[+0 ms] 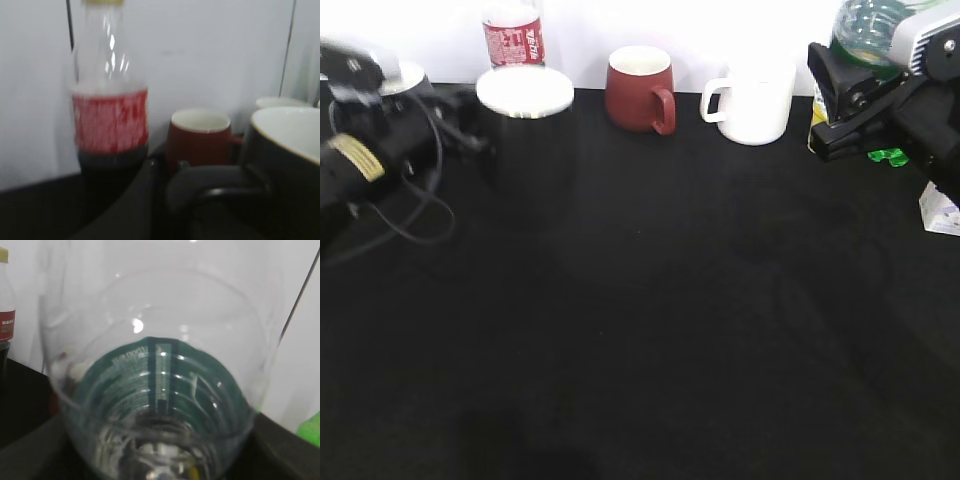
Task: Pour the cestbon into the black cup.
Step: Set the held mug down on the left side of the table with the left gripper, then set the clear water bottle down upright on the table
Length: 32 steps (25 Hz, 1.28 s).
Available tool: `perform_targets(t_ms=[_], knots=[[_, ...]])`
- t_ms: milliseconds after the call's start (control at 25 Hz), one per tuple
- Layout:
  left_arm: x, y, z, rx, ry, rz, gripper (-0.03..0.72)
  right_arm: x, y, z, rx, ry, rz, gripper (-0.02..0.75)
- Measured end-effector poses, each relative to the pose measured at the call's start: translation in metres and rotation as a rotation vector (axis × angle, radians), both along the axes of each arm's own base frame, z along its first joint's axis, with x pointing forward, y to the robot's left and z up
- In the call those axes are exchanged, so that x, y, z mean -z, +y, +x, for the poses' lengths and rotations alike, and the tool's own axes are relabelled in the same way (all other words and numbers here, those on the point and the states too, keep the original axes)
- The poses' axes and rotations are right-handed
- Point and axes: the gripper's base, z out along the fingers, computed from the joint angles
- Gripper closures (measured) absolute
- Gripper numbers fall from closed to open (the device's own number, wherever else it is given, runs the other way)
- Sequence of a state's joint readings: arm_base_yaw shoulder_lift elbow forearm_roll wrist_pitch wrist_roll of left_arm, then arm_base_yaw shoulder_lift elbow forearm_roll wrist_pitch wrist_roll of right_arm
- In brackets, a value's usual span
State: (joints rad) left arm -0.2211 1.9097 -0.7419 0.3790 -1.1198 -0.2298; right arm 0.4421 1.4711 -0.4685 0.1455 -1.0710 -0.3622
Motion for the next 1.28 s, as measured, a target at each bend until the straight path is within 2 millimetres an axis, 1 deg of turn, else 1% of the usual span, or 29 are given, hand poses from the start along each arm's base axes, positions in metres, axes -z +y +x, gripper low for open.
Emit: perform_targets(t_ms=[240, 360, 480, 520, 600, 640, 720, 800, 880, 960, 1000, 1080, 1160, 1200, 1280], knots=[[0.044, 0.005, 0.005, -0.055, 0.103, 0.042, 0.619, -0.001, 0.000, 0.000, 0.001, -0.008, 0.003, 0.245], [0.050, 0.006, 0.006, -0.073, 0.106, 0.024, 0.621, -0.001, 0.000, 0.000, 0.001, -0.008, 0.003, 0.245], [0.050, 0.006, 0.006, -0.077, 0.108, 0.024, 0.621, -0.001, 0.000, 0.000, 0.003, -0.011, -0.006, 0.245], [0.051, 0.007, 0.004, -0.078, 0.113, 0.020, 0.607, -0.001, 0.000, 0.000, 0.003, -0.012, -0.007, 0.245], [0.057, 0.009, -0.004, -0.085, 0.140, 0.014, 0.508, -0.001, 0.000, 0.000, 0.003, -0.012, -0.008, 0.245], [0.059, 0.010, -0.009, -0.085, 0.147, 0.012, 0.482, -0.001, 0.000, 0.000, 0.003, -0.012, -0.008, 0.245], [0.061, 0.014, -0.021, -0.093, 0.167, 0.009, 0.464, -0.001, 0.000, 0.000, 0.003, -0.012, -0.008, 0.245], [0.059, 0.019, -0.037, -0.119, 0.197, 0.008, 0.461, -0.001, 0.000, 0.000, 0.003, -0.012, -0.008, 0.245], [0.054, 0.028, -0.059, -0.158, 0.229, 0.006, 0.456, 0.001, 0.000, 0.000, 0.001, 0.011, -0.014, 0.245], [0.040, 0.035, -0.083, -0.177, 0.221, -0.003, 0.450, 0.009, 0.001, 0.003, 0.000, 0.043, -0.024, 0.245], [0.030, 0.037, -0.092, -0.174, 0.201, -0.009, 0.449, 0.017, 0.002, 0.005, 0.008, 0.075, -0.020, 0.245], [0.007, 0.037, -0.105, -0.147, 0.117, -0.026, 0.449, 0.040, 0.003, 0.013, 0.031, 0.169, 0.009, 0.245], [-0.018, 0.036, -0.112, -0.117, 0.013, -0.046, 0.449, 0.070, 0.003, 0.021, 0.063, 0.233, 0.079, 0.245], [-0.028, 0.037, -0.115, -0.115, -0.021, -0.052, 0.449, 0.087, 0.003, 0.026, 0.083, 0.264, 0.086, 0.245], [-0.040, 0.037, -0.122, -0.103, -0.048, -0.038, 0.449, 0.119, 0.006, 0.034, 0.105, 0.352, 0.067, 0.245]])
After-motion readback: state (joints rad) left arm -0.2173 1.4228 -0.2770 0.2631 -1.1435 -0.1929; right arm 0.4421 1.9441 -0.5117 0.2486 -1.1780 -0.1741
